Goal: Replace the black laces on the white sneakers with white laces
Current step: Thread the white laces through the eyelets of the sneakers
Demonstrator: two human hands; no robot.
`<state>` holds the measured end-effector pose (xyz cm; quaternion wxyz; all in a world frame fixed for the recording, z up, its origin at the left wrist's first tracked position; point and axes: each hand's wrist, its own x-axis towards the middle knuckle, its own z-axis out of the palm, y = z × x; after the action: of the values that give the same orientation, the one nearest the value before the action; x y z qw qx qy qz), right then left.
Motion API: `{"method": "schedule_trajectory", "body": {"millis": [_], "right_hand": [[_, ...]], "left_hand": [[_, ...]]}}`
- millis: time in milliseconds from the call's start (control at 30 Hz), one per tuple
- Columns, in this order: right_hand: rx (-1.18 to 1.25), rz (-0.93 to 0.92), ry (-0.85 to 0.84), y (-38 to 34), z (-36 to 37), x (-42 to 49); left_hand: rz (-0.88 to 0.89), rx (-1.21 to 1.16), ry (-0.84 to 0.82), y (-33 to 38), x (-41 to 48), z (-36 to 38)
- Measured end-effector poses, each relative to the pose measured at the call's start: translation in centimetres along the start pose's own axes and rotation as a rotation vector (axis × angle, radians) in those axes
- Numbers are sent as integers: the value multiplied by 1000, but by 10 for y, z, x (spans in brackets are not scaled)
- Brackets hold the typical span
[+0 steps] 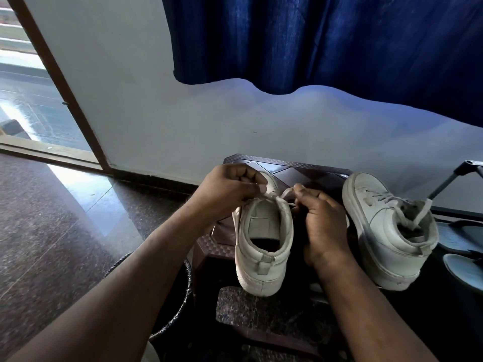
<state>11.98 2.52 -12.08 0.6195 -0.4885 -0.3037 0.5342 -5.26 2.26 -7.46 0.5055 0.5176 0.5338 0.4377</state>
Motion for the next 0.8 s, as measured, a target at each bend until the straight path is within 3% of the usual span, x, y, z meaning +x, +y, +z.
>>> {"method": "schedule_trajectory", "body": {"millis": [100,267,400,500,700,800], "right_hand": [[33,-14,99,-1,-3,5],[106,-45,177,-2,-4,4],[24,121,-9,3,-1,3],[-67,75,-132,1,3,-8],[-3,-56,100,-6,-3,0],[-17,-34,57,-4,-3,-1]], "left_hand": [[-12,-87,-29,-3,2,-4],[12,-29,-46,-3,5,-10],[36,-41,-38,-7,8,-12],[56,-56,-57,-6,6,-7],[73,38,-43,-10,7,-12],[74,37,-31,-12,8,-11]]}}
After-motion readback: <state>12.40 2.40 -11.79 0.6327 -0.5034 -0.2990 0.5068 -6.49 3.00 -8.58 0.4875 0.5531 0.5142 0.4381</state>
